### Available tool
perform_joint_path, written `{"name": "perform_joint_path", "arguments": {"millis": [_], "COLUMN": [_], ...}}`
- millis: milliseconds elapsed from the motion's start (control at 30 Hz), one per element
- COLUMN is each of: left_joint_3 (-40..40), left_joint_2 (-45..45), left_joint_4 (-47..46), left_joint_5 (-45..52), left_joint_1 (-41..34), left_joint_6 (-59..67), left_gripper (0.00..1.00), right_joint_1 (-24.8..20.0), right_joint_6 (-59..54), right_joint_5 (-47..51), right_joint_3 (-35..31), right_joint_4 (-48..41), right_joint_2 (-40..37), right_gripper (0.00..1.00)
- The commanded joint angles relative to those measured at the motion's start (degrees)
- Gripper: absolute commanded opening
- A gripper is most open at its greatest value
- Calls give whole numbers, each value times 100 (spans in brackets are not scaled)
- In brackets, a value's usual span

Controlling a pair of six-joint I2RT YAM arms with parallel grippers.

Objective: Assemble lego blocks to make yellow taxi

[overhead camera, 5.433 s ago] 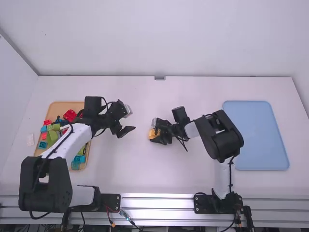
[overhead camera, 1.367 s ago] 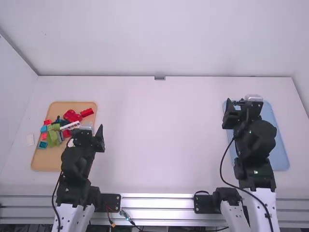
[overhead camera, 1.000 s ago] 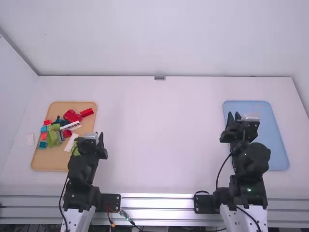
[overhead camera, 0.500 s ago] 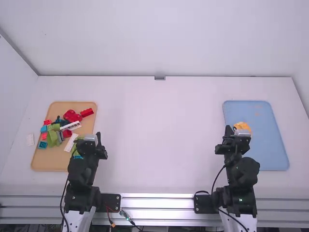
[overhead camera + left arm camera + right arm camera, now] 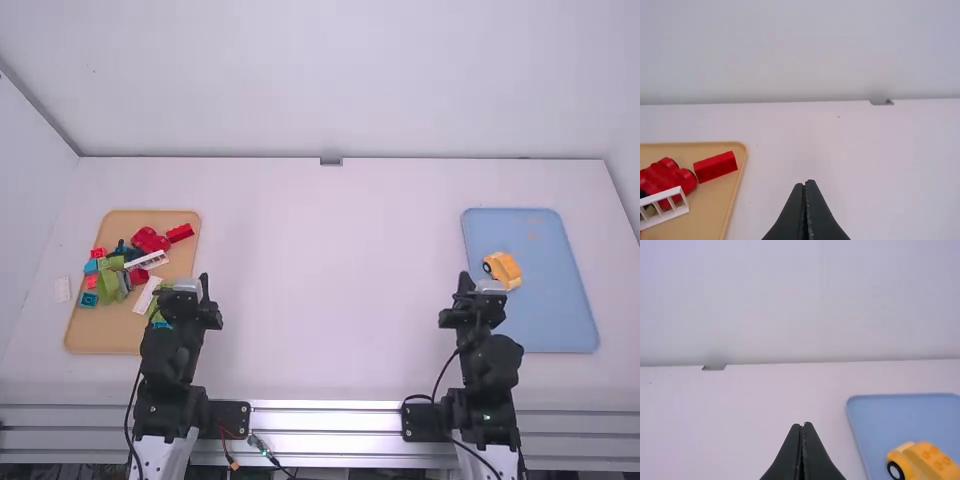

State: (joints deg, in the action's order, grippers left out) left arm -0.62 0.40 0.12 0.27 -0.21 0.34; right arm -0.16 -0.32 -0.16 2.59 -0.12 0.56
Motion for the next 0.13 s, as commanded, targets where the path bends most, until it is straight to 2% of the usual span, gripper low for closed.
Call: {"name": "perform_joint_path", "arguments": {"millis": [0,100], "left_joint_3": [62,62], "left_joint_2": [-40,-40], "left_joint_4": [-12,-12], "left_joint_5": [-27,-27], "left_joint_1": [21,21], "left_joint_6": [-34,-34], "left_gripper": [0,0], "right_joint_1": [16,16], "right_joint_6": [32,32], "right_joint_5": [16,16], "right_joint_3": [-170,-259], "right_joint_4": [12,12], "right_joint_2": [-56,-56], "right_gripper": [0,0]}}
